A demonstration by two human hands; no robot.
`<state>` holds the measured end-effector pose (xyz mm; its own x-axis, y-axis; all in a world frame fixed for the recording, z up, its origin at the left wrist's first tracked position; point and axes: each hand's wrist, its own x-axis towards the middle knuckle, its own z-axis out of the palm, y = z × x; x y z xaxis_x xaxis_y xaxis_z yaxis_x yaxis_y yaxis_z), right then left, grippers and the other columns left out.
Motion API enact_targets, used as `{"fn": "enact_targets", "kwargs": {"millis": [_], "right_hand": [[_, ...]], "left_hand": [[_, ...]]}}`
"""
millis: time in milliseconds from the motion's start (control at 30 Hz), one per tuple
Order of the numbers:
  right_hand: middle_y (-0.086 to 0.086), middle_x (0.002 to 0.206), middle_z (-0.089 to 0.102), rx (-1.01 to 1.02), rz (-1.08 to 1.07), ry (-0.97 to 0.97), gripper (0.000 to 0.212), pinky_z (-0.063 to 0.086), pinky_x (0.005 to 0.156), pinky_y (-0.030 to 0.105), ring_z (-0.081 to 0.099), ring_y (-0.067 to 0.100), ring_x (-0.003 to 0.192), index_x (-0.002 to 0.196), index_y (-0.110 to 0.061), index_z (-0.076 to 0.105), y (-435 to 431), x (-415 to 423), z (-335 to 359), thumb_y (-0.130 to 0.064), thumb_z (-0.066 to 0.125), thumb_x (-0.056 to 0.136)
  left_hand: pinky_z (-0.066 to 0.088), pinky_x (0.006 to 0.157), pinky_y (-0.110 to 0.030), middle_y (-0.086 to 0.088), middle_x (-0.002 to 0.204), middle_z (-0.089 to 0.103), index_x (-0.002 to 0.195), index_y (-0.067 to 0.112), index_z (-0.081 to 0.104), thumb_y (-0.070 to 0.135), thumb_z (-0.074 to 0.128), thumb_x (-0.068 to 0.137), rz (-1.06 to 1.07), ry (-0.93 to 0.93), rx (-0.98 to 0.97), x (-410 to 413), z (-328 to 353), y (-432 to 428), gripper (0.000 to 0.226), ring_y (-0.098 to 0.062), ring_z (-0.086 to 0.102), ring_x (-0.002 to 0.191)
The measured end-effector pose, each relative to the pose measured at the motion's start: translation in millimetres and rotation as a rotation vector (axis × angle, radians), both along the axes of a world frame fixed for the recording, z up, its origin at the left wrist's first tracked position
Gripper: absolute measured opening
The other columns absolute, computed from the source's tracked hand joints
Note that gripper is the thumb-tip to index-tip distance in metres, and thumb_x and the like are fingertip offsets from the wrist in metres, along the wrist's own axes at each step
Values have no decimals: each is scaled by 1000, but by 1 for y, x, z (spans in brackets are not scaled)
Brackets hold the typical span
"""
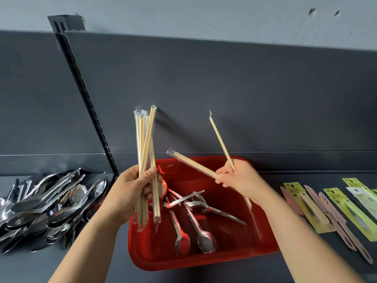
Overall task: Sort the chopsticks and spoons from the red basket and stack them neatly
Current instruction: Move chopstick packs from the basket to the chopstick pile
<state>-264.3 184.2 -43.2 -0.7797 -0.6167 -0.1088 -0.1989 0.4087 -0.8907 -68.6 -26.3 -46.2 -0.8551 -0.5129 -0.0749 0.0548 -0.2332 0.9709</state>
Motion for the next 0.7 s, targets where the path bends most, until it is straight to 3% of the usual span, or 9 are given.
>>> {"fn": "enact_targets", "kwargs": {"millis": [167,333,467,567,700], "right_hand": [[-6,85,72,24,18,23,16,53,62,26,66,9,63,82,-20,57,-37,25,16,-9,67,77],[5,82,71,-170,153,-49,14,49,54,14,68,5,62,95,-11,62,-92,72,31,0,61,85],[7,75,74,-216,315,-152,14,51,56,18,69,10,64,98,-12,65,-146,124,36,-3,57,92],[10,80,72,-222,410,-242,17,51,57,19,68,7,66,104,-7,64,-196,172,34,1,53,94],[7,77,72,-198,501,-302,21,52,57,19,66,5,63,101,-12,65,-263,246,32,2,52,94]], "left_hand": [[36,40,-17,-2,57,52,72,14,67,35,67,80,47,19,-32,10,5,-3,23,-8,35,43],[32,38,-18,4,54,55,81,4,61,30,66,79,215,6,-27,49,15,-24,26,-7,33,42],[34,41,-20,-4,56,46,83,5,64,31,67,81,330,-17,-28,109,19,-53,27,-11,32,45],[34,40,-20,2,54,52,86,1,61,33,67,79,458,-49,-17,163,17,-76,32,-9,33,44],[34,40,-20,-5,63,58,89,1,63,27,66,86,654,-76,-2,247,13,-111,26,-9,33,44]]}}
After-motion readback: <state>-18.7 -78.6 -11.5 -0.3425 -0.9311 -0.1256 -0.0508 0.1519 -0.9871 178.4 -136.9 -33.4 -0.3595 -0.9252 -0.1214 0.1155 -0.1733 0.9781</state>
